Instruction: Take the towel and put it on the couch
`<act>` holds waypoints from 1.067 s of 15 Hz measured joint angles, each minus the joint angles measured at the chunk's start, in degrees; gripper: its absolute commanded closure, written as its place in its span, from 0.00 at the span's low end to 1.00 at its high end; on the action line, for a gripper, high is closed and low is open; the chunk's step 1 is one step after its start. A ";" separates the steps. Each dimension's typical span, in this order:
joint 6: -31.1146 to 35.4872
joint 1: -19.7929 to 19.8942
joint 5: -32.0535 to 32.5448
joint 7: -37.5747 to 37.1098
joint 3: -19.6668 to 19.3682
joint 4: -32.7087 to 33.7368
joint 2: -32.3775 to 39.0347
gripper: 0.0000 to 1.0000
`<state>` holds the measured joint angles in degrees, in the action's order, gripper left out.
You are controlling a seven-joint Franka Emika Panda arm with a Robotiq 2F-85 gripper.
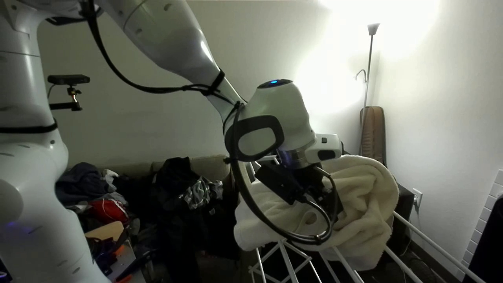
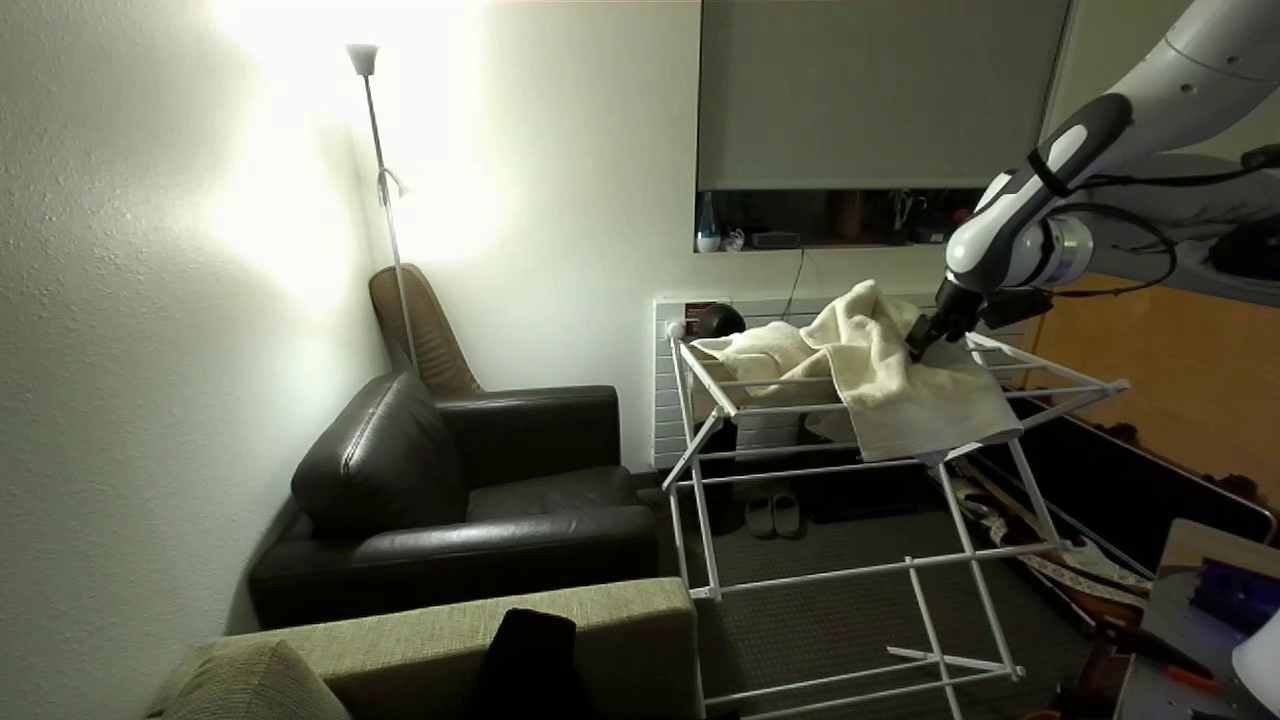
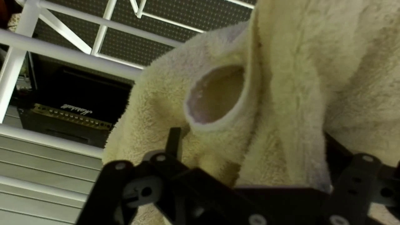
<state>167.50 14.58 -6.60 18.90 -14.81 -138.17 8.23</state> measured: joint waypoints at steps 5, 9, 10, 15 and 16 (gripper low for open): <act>4.95 3.58 -13.96 7.93 6.68 1.14 2.02 0.00; 4.94 8.56 -27.17 16.28 14.25 3.88 3.29 0.00; 4.90 9.60 -29.40 17.94 15.43 4.65 3.97 0.00; 4.05 14.20 -35.84 23.90 19.33 7.45 7.12 0.00; 3.78 15.01 -36.73 24.76 19.97 7.81 7.45 0.00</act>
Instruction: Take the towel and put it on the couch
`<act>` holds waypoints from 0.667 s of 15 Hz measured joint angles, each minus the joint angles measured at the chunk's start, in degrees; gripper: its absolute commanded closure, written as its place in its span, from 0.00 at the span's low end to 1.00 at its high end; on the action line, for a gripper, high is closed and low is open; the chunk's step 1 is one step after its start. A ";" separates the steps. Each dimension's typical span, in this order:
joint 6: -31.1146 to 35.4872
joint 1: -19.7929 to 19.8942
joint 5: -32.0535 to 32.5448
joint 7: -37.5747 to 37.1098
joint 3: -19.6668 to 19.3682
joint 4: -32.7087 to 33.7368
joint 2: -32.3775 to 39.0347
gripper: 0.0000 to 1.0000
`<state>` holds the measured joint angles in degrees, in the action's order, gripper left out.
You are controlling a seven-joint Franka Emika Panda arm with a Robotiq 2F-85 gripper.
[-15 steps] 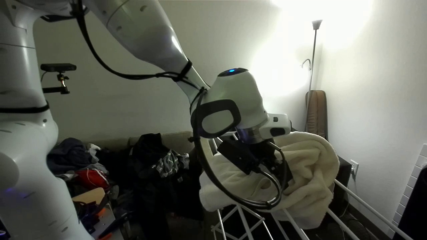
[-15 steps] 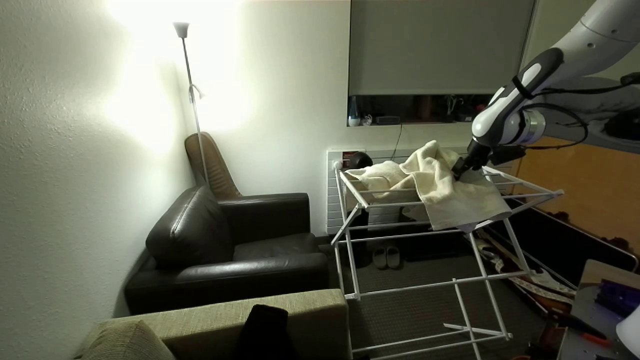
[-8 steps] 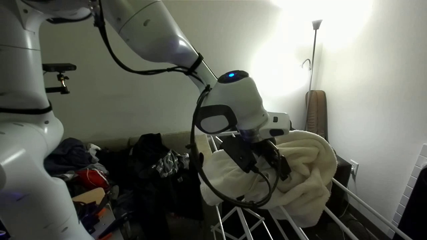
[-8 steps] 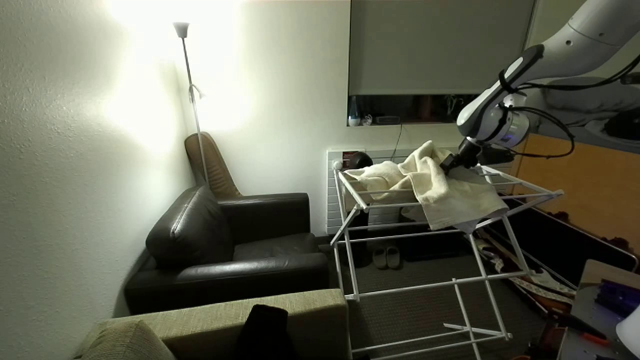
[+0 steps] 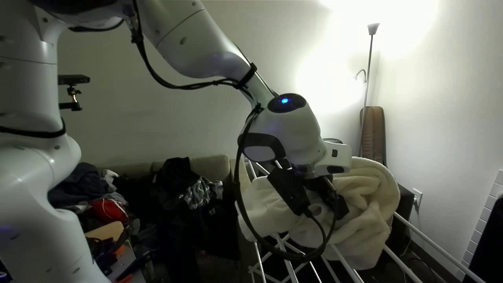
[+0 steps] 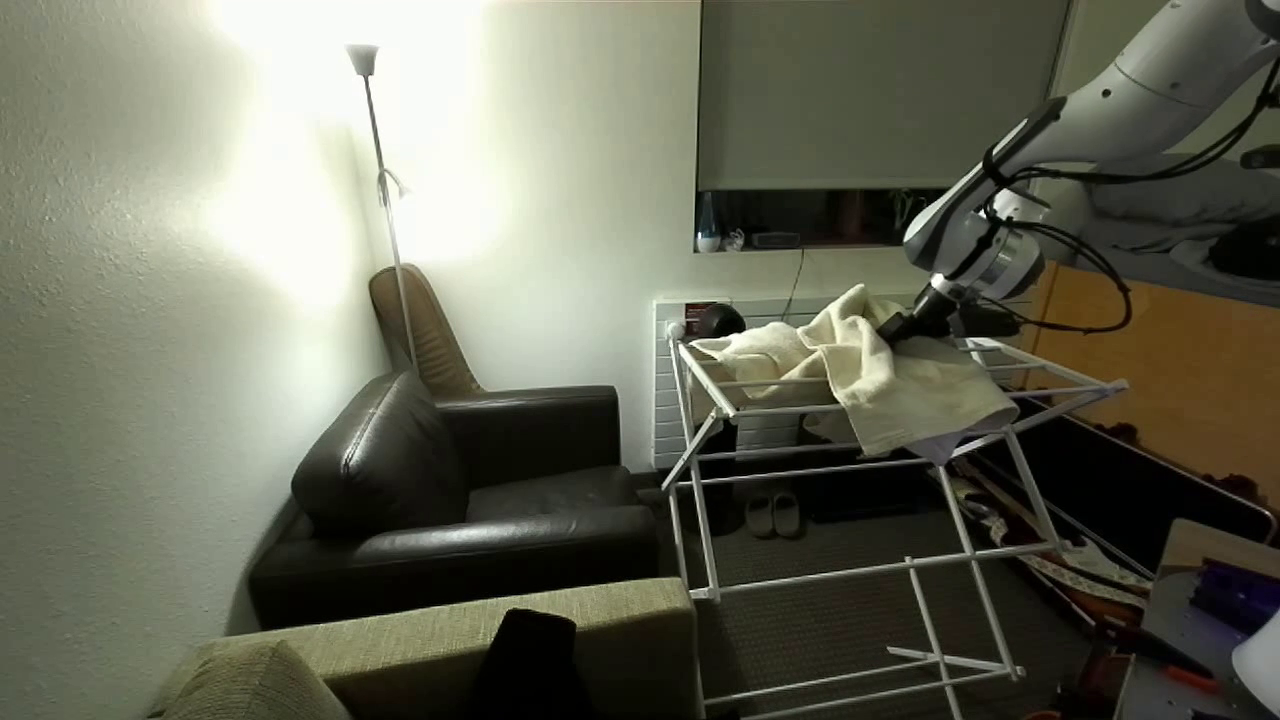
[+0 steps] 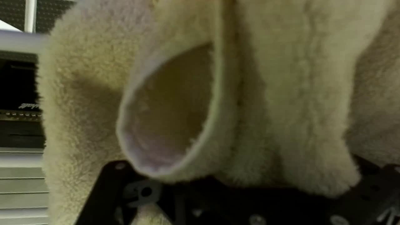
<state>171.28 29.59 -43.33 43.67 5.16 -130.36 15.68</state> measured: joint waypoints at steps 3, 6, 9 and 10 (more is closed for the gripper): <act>-0.82 2.07 -2.00 1.86 1.42 0.87 0.82 0.00; -0.95 3.15 -2.15 2.13 1.82 1.15 1.45 0.26; -0.93 3.17 -1.97 2.00 1.22 1.20 2.01 0.45; -0.93 3.05 -1.59 1.72 0.78 1.20 2.04 0.51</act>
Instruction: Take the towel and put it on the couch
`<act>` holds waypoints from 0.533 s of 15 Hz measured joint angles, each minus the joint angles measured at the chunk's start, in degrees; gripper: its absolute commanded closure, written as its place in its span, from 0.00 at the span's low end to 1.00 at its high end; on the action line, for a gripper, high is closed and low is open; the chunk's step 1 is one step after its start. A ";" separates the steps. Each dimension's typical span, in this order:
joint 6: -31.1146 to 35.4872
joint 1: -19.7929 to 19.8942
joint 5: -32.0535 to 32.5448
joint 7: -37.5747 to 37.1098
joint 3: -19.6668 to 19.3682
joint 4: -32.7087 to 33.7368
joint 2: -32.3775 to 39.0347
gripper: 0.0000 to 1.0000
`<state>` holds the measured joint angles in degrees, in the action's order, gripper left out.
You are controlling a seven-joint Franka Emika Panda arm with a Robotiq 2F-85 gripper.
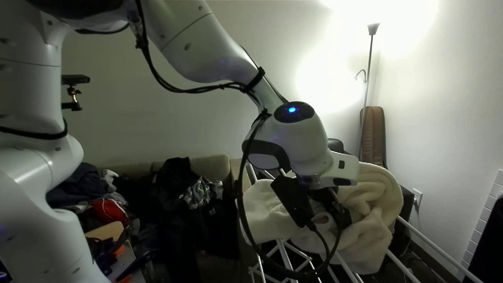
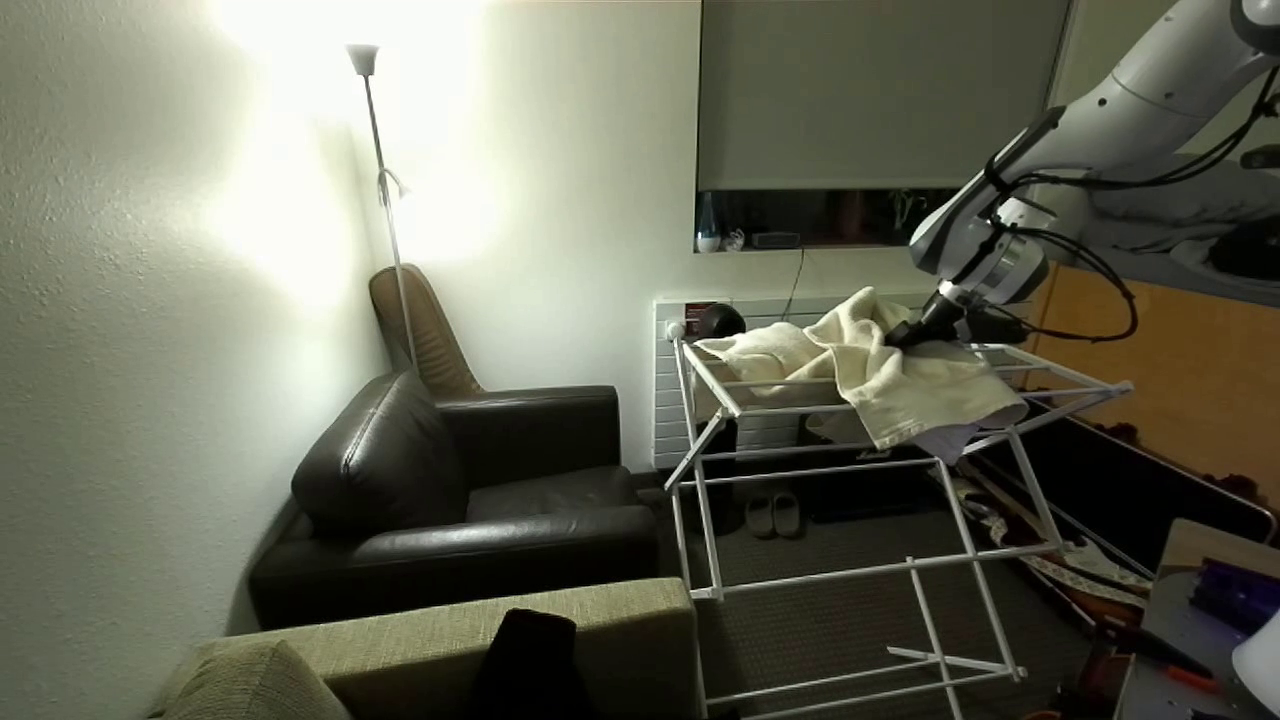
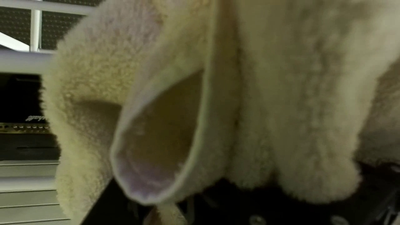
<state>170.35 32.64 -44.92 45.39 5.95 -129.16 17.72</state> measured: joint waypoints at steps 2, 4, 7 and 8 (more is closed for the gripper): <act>0.00 -0.60 1.13 -1.02 -1.27 -0.02 -0.03 0.64; 0.00 -1.74 3.29 -3.01 -3.07 -0.18 -0.23 0.77; 0.00 -4.41 7.53 -7.27 -6.68 -1.07 -1.08 0.93; 0.00 -5.71 9.65 -9.33 -8.34 -1.56 -1.50 0.95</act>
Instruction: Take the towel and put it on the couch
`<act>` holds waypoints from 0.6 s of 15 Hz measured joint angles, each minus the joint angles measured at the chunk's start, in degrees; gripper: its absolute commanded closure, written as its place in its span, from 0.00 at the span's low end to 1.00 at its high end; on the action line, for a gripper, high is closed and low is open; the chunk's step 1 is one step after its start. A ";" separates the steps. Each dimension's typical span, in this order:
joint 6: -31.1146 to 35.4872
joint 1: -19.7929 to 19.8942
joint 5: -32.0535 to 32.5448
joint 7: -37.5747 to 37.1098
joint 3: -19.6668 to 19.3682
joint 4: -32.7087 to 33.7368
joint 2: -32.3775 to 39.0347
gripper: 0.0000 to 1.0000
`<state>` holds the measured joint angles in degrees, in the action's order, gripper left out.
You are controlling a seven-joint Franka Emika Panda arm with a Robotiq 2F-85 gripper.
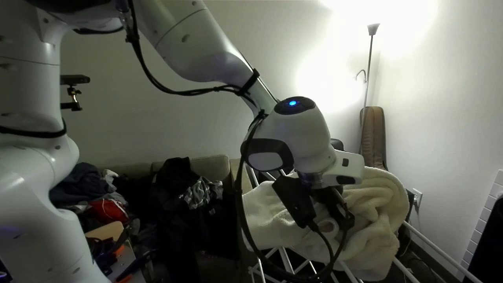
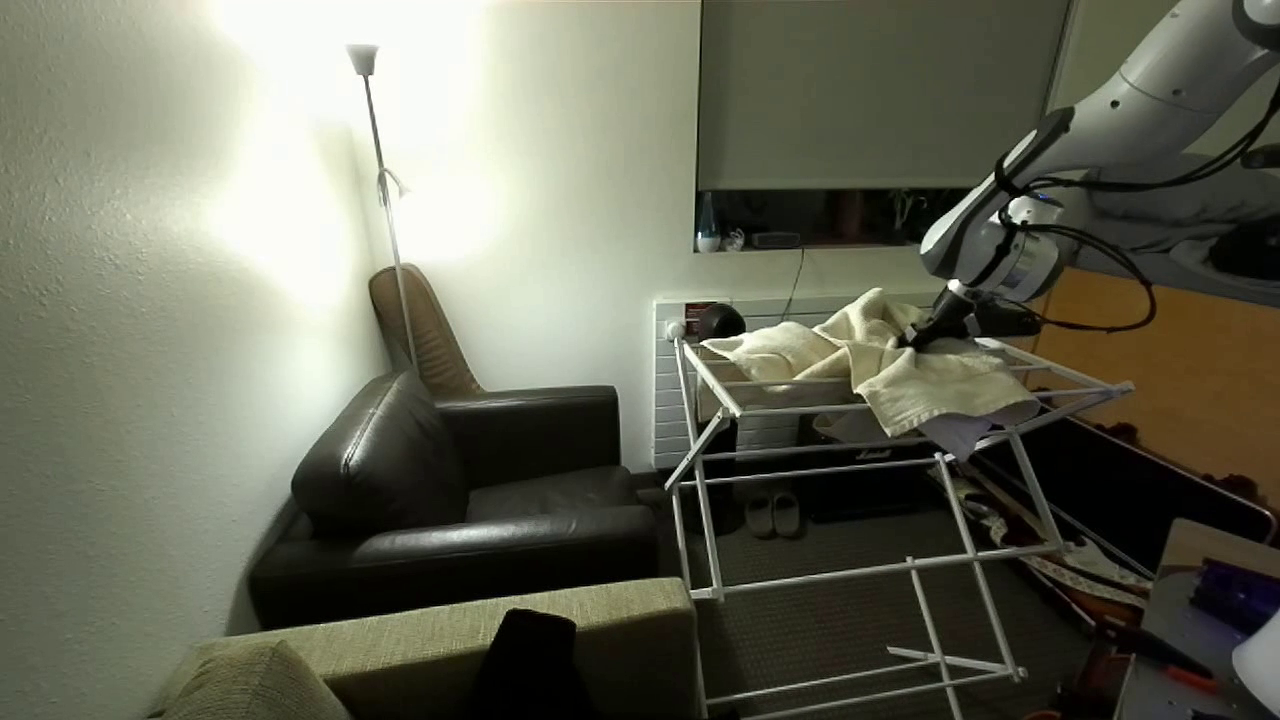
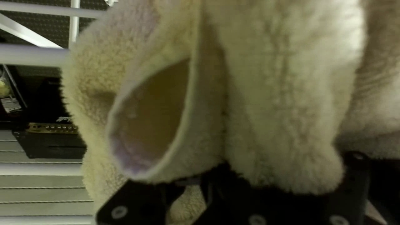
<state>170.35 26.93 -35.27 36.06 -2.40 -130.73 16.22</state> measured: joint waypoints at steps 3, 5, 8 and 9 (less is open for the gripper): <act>-0.25 -5.42 10.53 -9.28 -6.52 -1.44 -1.12 0.98; -2.08 -8.97 19.55 -17.20 -10.46 -1.70 -1.96 0.95; -7.65 -15.88 30.16 -27.08 -16.78 -0.82 -4.09 0.94; -10.08 -17.18 33.59 -30.26 -17.51 -0.24 -5.07 0.95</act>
<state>160.26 9.75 -1.68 5.80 -19.91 -130.97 11.16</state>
